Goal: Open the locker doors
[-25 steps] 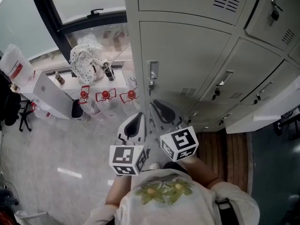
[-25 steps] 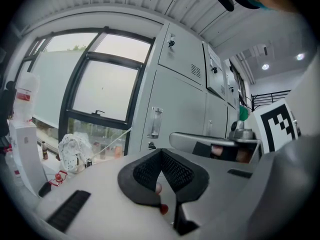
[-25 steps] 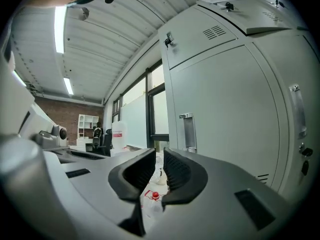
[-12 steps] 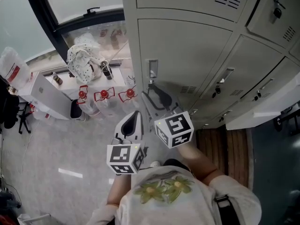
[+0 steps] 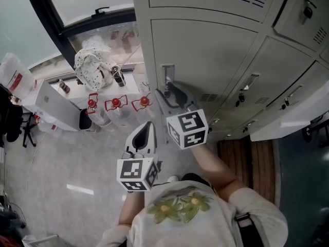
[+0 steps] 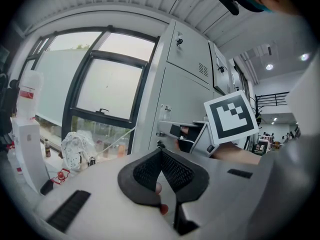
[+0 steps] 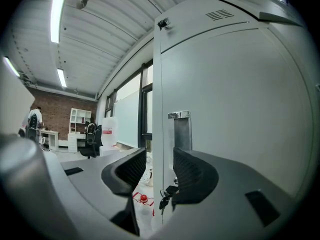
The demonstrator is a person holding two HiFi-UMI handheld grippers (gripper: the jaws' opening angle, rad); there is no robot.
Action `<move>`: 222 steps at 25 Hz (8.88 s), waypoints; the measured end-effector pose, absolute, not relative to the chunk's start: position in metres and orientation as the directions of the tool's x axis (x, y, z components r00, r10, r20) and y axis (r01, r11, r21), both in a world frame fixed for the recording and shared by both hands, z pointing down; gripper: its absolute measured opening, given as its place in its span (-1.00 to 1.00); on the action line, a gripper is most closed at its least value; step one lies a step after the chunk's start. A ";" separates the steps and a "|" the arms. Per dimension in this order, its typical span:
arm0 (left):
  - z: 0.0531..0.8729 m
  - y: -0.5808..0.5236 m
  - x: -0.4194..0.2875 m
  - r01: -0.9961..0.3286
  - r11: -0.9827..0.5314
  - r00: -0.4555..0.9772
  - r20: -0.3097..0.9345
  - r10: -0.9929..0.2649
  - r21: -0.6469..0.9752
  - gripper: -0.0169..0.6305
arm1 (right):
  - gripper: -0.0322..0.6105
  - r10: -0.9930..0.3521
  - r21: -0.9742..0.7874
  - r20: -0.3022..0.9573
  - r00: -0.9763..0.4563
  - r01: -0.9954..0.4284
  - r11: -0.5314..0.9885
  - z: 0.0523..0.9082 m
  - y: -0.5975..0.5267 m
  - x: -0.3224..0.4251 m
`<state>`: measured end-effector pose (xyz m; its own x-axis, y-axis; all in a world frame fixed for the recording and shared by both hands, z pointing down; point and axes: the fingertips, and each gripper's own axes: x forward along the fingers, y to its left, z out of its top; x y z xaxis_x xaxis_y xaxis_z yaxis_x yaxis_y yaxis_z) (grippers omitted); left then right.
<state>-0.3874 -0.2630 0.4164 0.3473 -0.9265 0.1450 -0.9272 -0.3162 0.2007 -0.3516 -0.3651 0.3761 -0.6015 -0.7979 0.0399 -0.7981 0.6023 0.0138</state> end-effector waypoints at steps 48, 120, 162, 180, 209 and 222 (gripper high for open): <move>0.420 -0.244 -0.402 -0.926 -0.299 0.339 0.158 -0.927 0.229 -0.86 | -0.48 -0.877 0.052 0.048 -0.479 -0.875 0.481 0.388 -0.362 -0.353; 0.415 -0.165 -0.312 -0.930 -0.281 0.325 0.176 -0.929 0.237 -0.86 | -0.53 -0.756 0.045 0.067 -0.651 -0.755 0.654 0.389 -0.233 -0.284; 0.393 -0.098 -0.213 -0.923 -0.305 0.344 0.148 -0.927 0.233 -0.86 | -0.47 -0.761 0.061 0.109 -0.640 -0.760 0.647 0.390 -0.174 -0.179; 0.394 -0.097 -0.174 -0.909 -0.358 0.394 0.156 -0.906 0.214 -0.86 | -0.45 -0.801 0.098 0.084 -0.593 -0.795 0.599 0.388 -0.169 -0.139; 0.400 -0.103 -0.131 -0.909 -0.362 0.398 0.169 -0.902 0.205 -0.86 | -0.81 -0.669 -0.055 0.018 -0.743 -0.669 0.741 0.399 -0.107 -0.107; 0.398 -0.082 -0.108 -0.926 -0.346 0.370 0.171 -0.913 0.151 -0.86 | -0.81 -0.647 -0.062 0.008 -0.762 -0.647 0.760 0.401 -0.081 -0.085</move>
<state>-0.1084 -0.0816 0.3980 0.3696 -0.9132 0.1714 -0.9259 -0.3464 0.1509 -0.0855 -0.0811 0.4007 -0.7621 -0.6475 0.0085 -0.6466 0.7603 -0.0621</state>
